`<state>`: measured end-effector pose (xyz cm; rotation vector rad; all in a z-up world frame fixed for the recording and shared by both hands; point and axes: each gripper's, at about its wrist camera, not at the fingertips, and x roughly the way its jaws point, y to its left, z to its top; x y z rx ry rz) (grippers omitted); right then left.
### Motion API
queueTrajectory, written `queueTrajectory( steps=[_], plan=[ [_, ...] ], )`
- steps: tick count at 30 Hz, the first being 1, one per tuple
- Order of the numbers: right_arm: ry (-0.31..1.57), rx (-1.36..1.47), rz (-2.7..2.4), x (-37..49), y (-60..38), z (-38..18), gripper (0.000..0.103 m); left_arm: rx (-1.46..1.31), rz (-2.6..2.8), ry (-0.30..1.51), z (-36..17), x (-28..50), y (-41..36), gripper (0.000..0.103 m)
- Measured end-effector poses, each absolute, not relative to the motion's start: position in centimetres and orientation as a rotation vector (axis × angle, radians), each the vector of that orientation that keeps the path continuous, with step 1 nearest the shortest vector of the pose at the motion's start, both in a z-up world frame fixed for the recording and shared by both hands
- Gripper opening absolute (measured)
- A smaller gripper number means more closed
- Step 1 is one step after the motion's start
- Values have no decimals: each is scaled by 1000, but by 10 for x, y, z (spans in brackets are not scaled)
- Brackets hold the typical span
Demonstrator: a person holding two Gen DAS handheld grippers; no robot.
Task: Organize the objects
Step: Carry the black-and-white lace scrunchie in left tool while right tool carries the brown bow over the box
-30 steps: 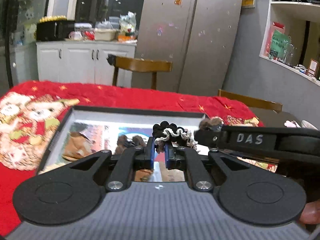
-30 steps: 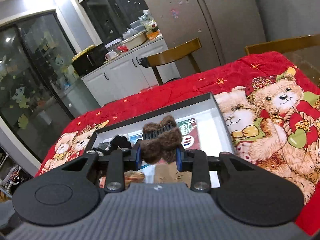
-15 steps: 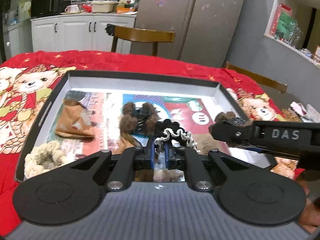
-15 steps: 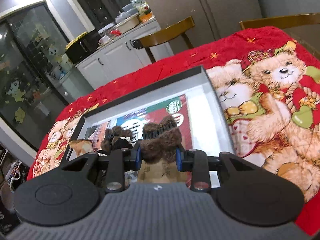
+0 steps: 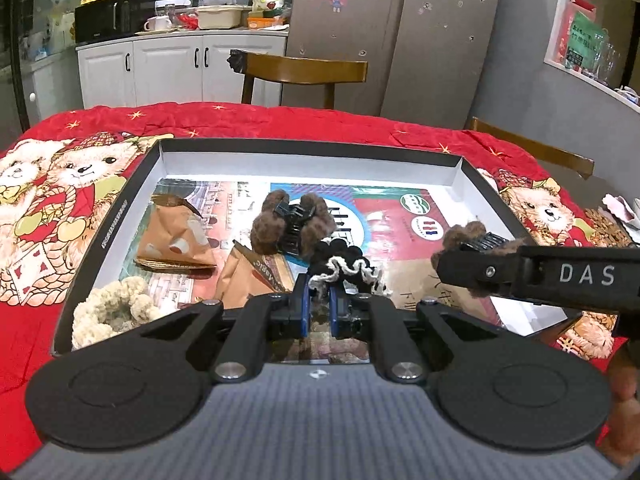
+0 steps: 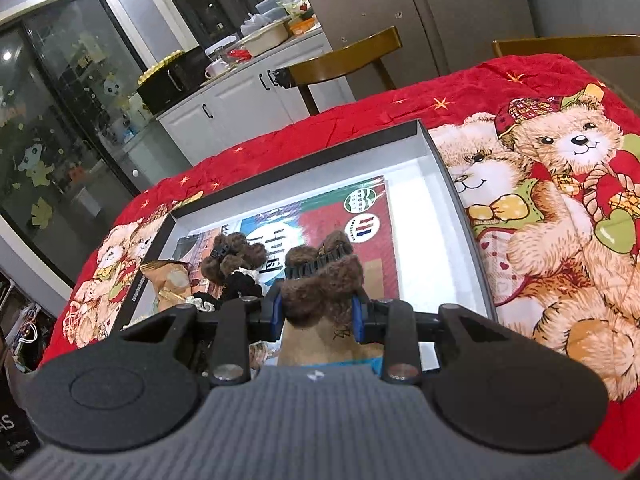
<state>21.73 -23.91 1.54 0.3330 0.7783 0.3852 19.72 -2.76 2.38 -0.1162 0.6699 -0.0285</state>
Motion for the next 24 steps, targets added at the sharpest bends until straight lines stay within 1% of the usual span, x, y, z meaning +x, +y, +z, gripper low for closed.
queueTrajectory(
  steps=[24],
  plan=[
    [805, 308, 392, 218, -235, 12, 37, -83, -5, 649, 22, 195, -30, 12]
  ],
)
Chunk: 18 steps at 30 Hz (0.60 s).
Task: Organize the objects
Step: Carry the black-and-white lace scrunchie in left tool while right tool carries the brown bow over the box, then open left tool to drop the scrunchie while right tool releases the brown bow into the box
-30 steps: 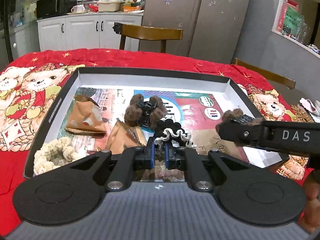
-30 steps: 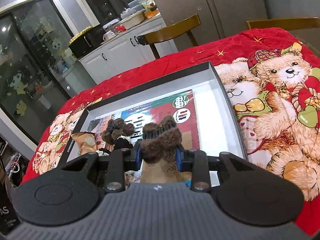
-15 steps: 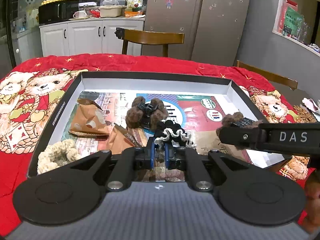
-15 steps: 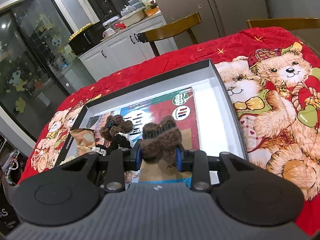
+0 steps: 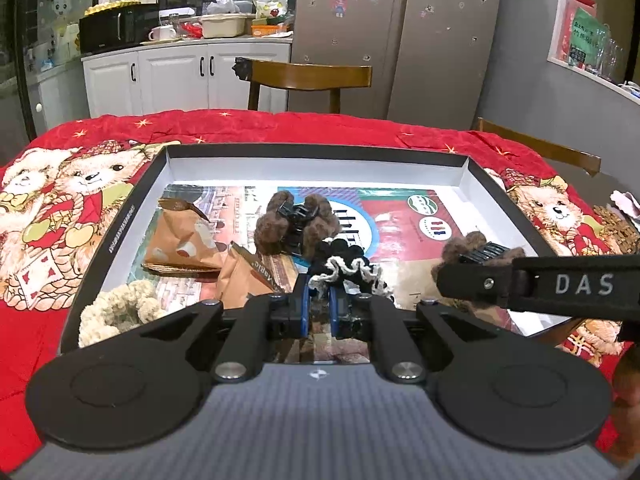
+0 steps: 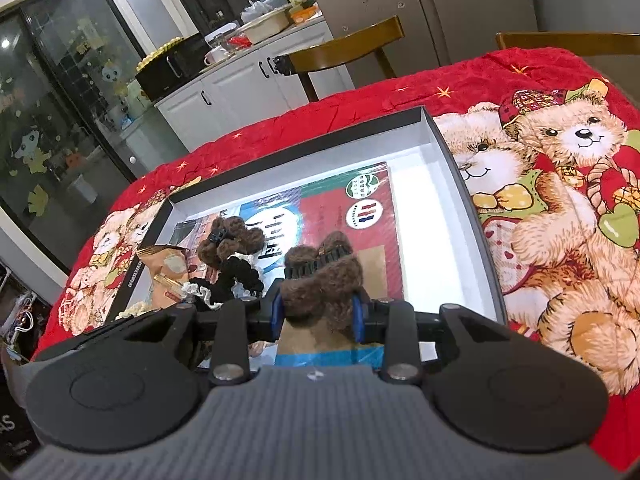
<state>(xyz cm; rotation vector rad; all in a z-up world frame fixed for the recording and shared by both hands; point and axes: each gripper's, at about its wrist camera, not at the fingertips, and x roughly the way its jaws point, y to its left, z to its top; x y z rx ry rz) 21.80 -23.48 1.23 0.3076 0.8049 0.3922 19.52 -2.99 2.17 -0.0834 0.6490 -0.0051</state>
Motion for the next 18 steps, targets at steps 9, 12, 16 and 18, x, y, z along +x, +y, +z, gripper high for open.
queueTrajectory(
  steps=[9, 12, 16, 18],
  plan=[
    [815, 336, 416, 216, -236, 17, 48, -108, -25, 654, 25, 193, -24, 13],
    [803, 335, 424, 215, -238, 23, 65, -107, -42, 652, 29, 190, -21, 17],
    [792, 343, 437, 212, -239, 31, 72, -99, -66, 637, 37, 185, -20, 29],
    [777, 350, 442, 208, -240, 37, 74, -104, -77, 632, 43, 184, -18, 33]
  ],
)
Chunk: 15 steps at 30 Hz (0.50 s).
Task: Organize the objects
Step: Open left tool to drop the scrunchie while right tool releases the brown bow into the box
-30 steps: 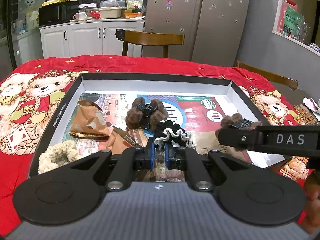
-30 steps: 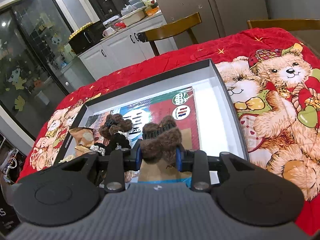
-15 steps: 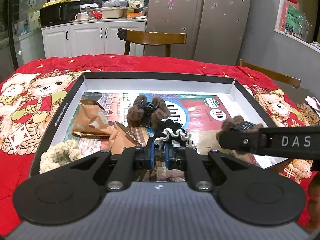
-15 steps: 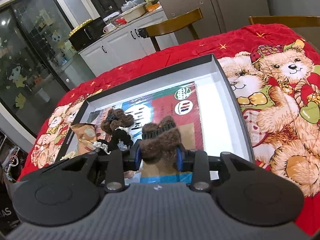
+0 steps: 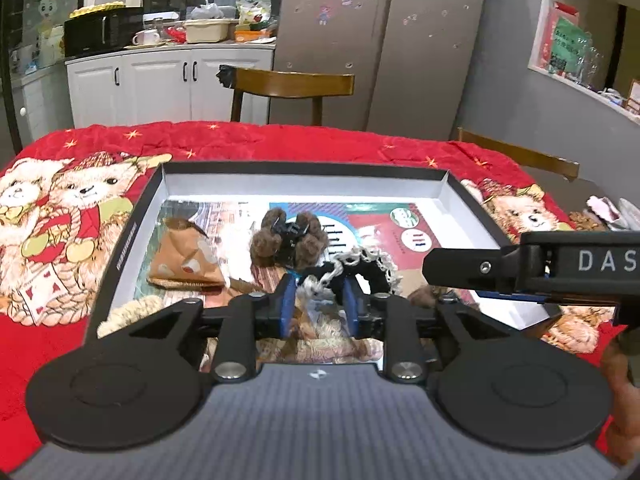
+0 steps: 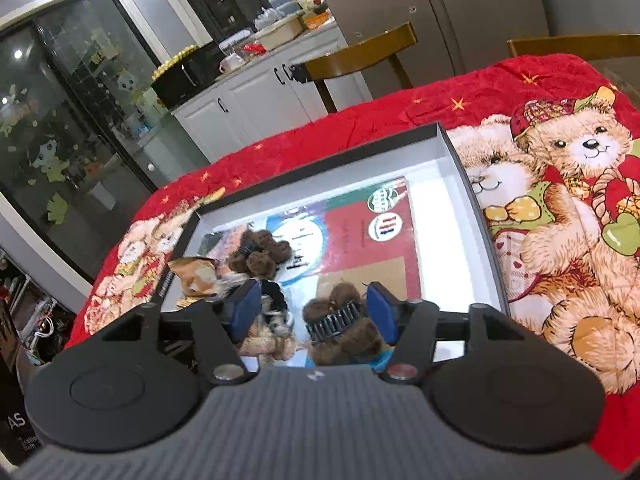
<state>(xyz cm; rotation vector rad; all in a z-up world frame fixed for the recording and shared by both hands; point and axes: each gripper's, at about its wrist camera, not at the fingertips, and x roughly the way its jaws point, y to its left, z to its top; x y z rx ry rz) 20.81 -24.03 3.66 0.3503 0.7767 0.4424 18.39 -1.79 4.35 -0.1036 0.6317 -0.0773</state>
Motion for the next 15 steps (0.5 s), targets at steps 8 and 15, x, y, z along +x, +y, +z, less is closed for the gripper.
queueTrajectory(
  steps=[8, 15],
  plan=[
    [668, 372, 471, 179, -242, 74, 80, -139, -85, 558, 85, 163, -1, 61],
    [508, 351, 477, 128, -245, 120, 90, -158, -114, 481, 129, 120, 10, 71]
  ],
)
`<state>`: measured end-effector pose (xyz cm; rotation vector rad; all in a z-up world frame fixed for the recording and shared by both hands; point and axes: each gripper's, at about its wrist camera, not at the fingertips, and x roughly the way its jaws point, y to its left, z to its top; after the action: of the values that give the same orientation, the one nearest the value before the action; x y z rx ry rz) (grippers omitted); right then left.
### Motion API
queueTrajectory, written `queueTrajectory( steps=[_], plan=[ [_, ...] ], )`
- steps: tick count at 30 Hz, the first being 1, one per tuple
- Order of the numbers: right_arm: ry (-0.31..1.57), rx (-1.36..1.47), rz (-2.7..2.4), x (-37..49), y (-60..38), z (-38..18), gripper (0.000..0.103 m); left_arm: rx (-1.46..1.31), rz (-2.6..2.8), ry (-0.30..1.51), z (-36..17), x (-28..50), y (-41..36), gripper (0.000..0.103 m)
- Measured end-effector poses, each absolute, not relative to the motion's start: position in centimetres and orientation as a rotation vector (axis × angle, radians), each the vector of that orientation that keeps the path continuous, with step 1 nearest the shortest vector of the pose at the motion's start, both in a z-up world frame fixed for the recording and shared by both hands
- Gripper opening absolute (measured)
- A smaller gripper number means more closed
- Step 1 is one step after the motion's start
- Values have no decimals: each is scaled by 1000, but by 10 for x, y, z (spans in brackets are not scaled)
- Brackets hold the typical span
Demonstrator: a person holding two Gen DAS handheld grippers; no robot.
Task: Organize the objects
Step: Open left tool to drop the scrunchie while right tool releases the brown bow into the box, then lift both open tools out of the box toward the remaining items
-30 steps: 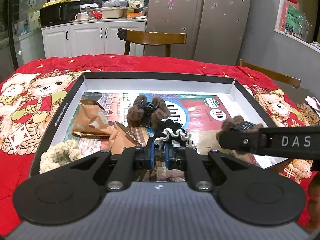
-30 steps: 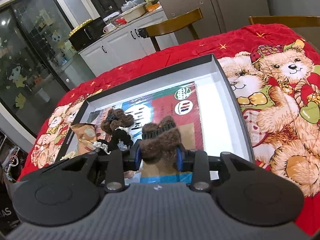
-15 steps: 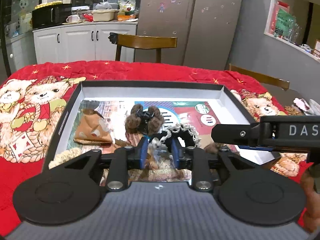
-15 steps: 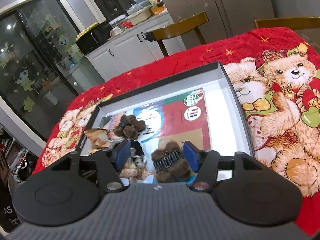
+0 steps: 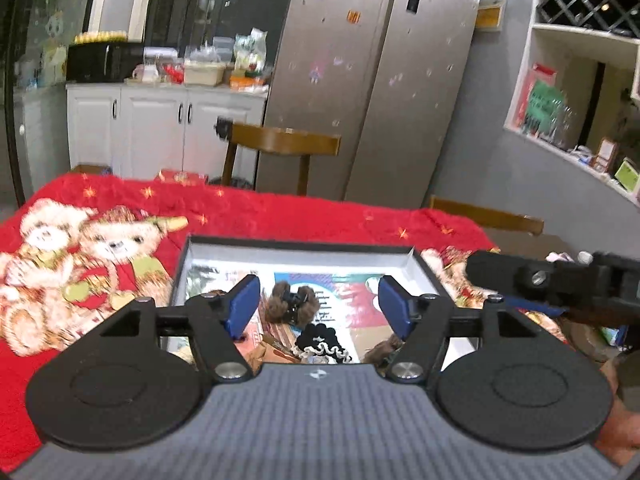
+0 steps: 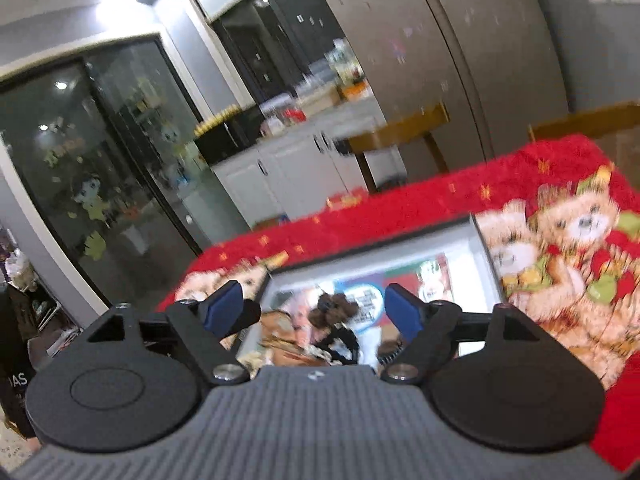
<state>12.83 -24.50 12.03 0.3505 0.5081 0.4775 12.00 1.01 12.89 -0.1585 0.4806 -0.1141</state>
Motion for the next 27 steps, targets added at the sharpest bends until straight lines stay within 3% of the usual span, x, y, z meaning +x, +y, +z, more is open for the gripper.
queueTrajectory(
  steps=[2, 8, 14, 20, 27],
  plan=[
    [453, 337, 454, 112, -245, 131, 96, -120, -105, 455, 137, 104, 9, 71],
    [299, 350, 439, 70, -249, 138, 96, -51, -55, 374, 153, 55, 11, 71],
    [266, 333, 434, 55, -235, 127, 96, -103, -74, 319, 159, 18, 20, 72],
    [313, 351, 421, 67, -224, 87, 93, -67, -32, 287, 122, 17, 18, 72],
    [400, 389, 396, 86, -227, 35, 87, -87, 1, 410, 71, 41, 29, 72]
  ],
)
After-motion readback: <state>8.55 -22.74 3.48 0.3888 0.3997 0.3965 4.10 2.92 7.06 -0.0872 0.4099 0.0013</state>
